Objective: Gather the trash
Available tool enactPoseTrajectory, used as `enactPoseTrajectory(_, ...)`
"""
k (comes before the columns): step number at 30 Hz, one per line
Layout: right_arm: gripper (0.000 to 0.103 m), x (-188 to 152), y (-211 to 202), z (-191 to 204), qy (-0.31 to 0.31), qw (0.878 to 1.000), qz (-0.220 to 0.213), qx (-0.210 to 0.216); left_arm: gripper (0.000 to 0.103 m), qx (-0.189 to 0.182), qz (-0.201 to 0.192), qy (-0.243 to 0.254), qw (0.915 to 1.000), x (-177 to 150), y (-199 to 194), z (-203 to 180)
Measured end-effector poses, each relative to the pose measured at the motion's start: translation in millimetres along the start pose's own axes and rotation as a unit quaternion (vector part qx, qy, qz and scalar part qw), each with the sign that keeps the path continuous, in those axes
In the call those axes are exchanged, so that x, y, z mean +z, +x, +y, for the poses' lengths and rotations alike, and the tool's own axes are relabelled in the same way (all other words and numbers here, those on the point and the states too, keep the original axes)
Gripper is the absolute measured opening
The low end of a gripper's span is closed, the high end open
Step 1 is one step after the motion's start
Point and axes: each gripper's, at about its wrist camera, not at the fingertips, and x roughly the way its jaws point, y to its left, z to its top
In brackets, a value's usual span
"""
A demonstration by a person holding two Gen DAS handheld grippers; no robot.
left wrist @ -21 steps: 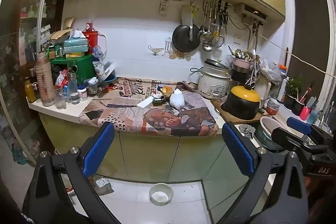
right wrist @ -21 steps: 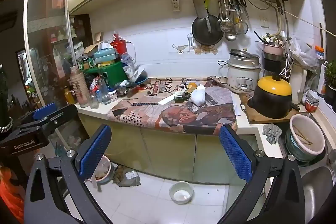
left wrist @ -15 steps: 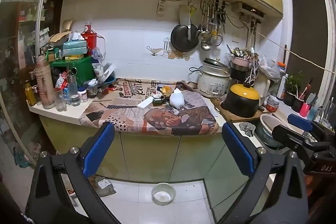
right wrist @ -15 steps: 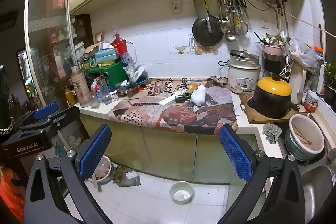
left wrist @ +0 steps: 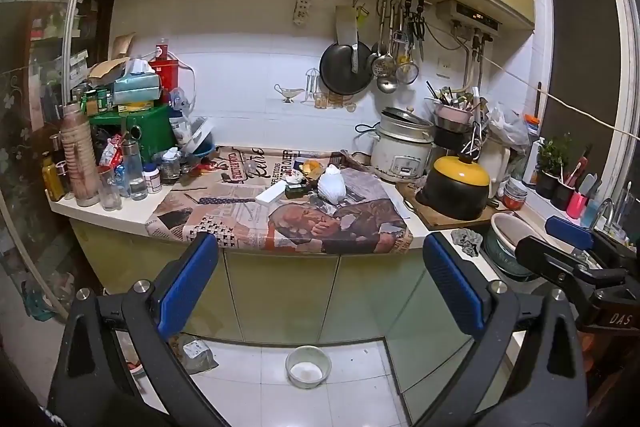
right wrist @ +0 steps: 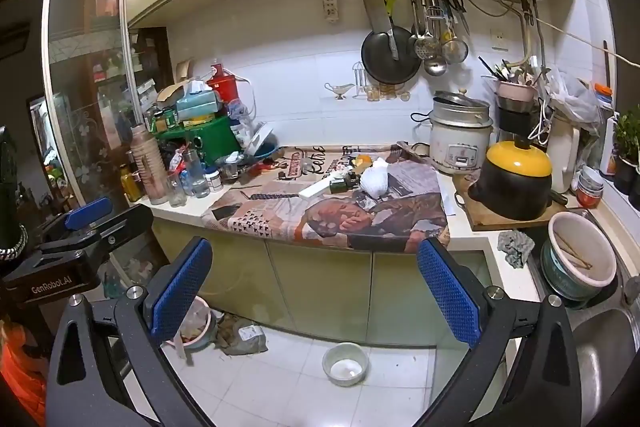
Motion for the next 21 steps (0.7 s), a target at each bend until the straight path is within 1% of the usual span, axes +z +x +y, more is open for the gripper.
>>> enactPoseTrajectory(10, 0.102, -3.5, 5.3, -2.1, 0.005, 1.000, -0.001, -0.004, 0.103, -0.003, 0.001, -0.002, 1.0000, 0.7, 4.6, -0.4)
enactPoseTrajectory(21, 0.102, 4.5, 7.7, -7.2, 0.005, 1.000, -0.003, -0.008, 0.103, -0.005, 0.001, -0.001, 1.0000, 0.2, 9.7, -3.4)
